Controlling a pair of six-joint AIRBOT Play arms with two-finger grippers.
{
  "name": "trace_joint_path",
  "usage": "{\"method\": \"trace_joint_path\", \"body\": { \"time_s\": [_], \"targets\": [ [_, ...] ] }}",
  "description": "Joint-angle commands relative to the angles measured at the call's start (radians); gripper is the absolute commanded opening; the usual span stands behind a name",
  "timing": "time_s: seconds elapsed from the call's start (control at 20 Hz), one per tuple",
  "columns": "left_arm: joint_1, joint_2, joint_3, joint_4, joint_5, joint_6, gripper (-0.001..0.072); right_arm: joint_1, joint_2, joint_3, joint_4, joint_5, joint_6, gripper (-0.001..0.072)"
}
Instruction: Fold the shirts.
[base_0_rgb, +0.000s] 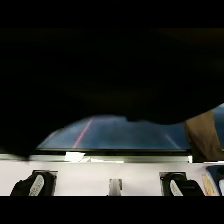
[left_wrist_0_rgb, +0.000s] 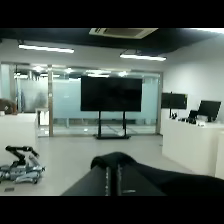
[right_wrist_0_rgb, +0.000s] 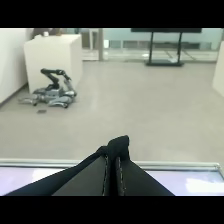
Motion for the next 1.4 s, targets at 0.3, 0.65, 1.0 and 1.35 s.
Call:
{"method": "trace_joint_path", "body": {
  "time_s": [0.3,0.65,1.0,1.35],
  "targets": [
    [-0.002,-0.239,-0.02,0.134,-0.534,-0.046,0.0035,0.001,-0.223,-0.009,-0.072,0.399,-0.037,0.0023],
    [-0.14,-0.596,-0.448,0.353,-0.495,-0.08,0.0036,0.003,-0.704,-0.248,0.009,0.41,0.056,0.0023],
    [-0.168,-0.877,-0.358,0.228,-0.124,-0.126,0.0037,0.002,-0.928,-0.248,0.05,0.008,0.238,0.0023],
    [-0.204,-1.059,-0.355,0.133,0.126,-0.124,0.0038,0.002,-1.055,-0.248,0.169,-0.257,0.293,0.0023]
  ]
}}
